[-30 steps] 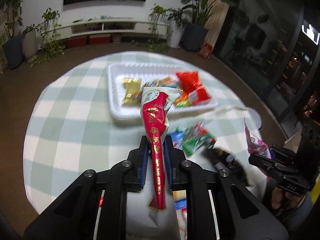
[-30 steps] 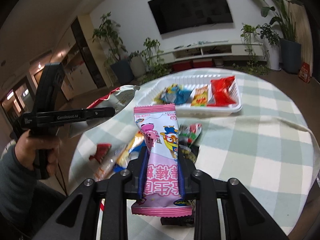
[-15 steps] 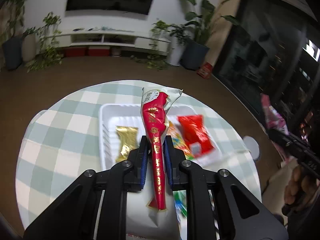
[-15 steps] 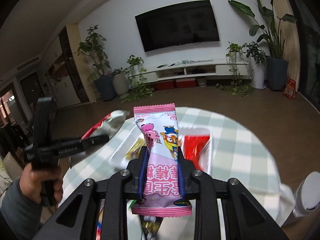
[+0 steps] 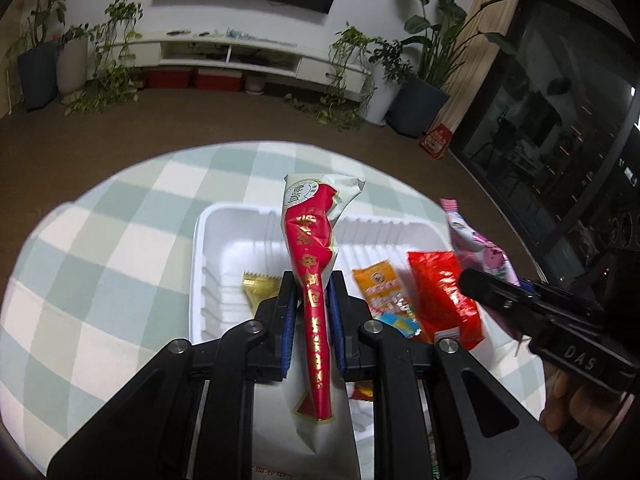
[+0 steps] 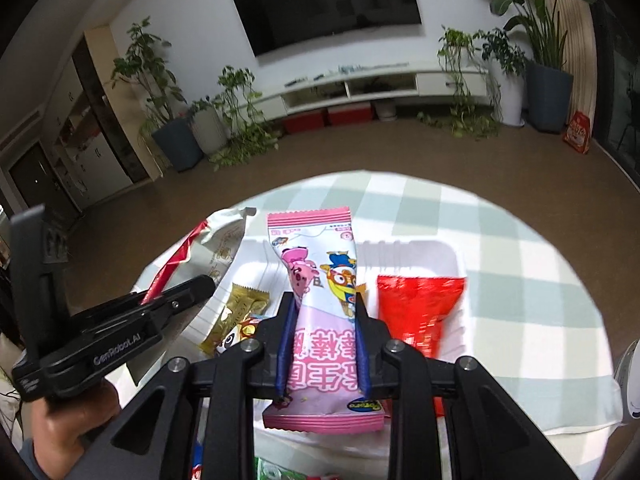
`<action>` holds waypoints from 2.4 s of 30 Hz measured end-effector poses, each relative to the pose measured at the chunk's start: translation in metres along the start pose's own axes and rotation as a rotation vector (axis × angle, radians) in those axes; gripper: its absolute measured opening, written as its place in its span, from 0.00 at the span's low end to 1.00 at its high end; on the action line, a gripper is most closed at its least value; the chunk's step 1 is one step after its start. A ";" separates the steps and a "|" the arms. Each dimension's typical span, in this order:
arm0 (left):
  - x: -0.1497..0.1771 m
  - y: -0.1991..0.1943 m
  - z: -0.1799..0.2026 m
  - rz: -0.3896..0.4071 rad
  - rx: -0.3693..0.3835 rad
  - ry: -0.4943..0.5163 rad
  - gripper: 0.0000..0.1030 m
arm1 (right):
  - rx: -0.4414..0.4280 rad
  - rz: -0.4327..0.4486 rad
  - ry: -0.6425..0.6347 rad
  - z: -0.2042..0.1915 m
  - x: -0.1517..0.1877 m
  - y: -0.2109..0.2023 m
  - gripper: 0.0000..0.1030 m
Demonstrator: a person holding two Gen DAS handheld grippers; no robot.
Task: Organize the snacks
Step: 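Carry the red-striped white packet and pink packet over the white tray with both tools, then open both tools to drop the packets into the tray and lift away, then grasp the small red wrapper with the left tool while the right tool moves over the black packet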
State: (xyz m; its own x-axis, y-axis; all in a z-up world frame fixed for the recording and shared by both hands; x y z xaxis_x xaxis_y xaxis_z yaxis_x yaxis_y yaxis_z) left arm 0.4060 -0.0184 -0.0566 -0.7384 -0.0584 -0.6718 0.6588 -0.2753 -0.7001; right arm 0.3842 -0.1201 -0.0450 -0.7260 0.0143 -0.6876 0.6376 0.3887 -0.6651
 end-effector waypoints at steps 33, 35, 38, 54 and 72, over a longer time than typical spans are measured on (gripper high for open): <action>0.041 0.037 -0.029 -0.072 -0.043 -0.083 0.51 | 0.157 -0.091 -0.059 0.013 0.028 0.041 0.33; 0.038 0.038 -0.025 -0.060 -0.036 -0.071 0.58 | 0.154 -0.094 -0.061 0.013 0.028 0.041 0.33; 0.037 0.037 -0.022 -0.057 -0.020 -0.068 0.64 | 0.155 -0.088 -0.053 0.015 0.027 0.038 0.35; 0.037 0.014 -0.017 -0.034 -0.003 -0.087 0.99 | 0.119 0.075 -0.021 0.020 0.002 -0.020 0.64; 0.056 -0.101 -0.006 0.060 -0.082 0.032 0.99 | 0.054 0.145 -0.044 0.015 0.084 -0.105 0.84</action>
State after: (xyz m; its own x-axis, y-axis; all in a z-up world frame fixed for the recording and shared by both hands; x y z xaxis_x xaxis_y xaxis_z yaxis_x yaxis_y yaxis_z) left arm 0.2988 0.0119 -0.0251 -0.6932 -0.0418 -0.7195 0.7121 -0.1932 -0.6749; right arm 0.2603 -0.1740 -0.0370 -0.6143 0.0259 -0.7887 0.7485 0.3356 -0.5720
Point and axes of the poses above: each gripper's, at about its wrist camera, not at the fingertips, and y roughly the way its jaws point, z to its right, x to its underside, the point moved 10 cm from there along y, roughly the way its jaws point, and after that the axes turned 6 degrees about -x, right-handed, at the moved point
